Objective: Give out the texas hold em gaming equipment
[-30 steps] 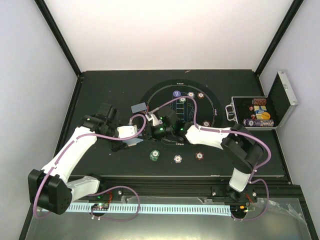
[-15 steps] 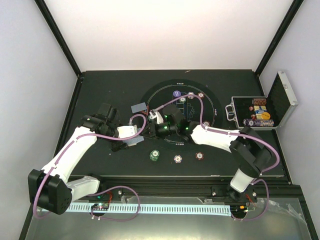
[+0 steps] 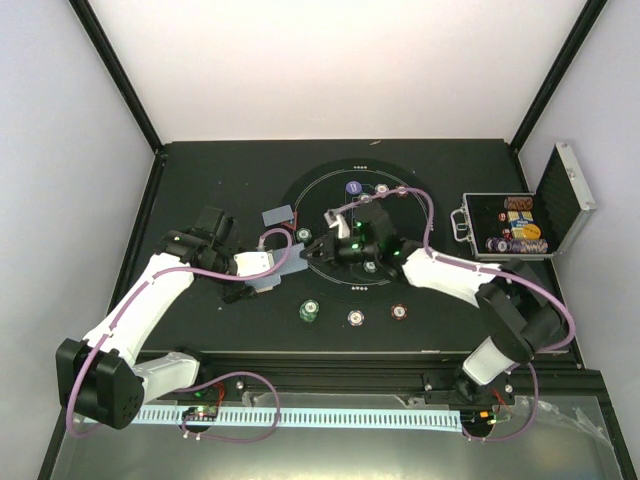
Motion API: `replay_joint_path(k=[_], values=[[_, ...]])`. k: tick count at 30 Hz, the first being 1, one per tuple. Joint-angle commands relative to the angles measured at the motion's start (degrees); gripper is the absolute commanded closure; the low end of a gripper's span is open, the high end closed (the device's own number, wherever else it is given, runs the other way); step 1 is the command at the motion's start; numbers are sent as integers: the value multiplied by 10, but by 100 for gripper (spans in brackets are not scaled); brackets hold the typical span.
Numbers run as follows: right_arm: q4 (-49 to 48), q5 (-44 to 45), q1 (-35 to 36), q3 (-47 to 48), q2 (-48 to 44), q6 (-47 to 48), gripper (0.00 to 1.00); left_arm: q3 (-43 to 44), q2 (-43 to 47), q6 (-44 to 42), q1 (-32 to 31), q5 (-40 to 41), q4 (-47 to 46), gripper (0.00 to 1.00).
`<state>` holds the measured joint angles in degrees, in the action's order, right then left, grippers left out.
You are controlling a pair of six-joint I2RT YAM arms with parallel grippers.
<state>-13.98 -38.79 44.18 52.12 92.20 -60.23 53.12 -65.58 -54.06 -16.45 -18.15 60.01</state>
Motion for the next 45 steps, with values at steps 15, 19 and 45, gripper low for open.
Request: replay_joint_path(k=[15, 19, 45], values=[[217, -61, -295, 191, 77, 152, 99, 18, 10, -2, 4, 6, 10, 99], [280, -44, -329, 346, 207, 174, 99, 24, 3, 2, 4, 4, 10, 98], [454, 44, -346, 745, 510, 202, 46, 29, -5, 10, 3, 8, 13, 98]])
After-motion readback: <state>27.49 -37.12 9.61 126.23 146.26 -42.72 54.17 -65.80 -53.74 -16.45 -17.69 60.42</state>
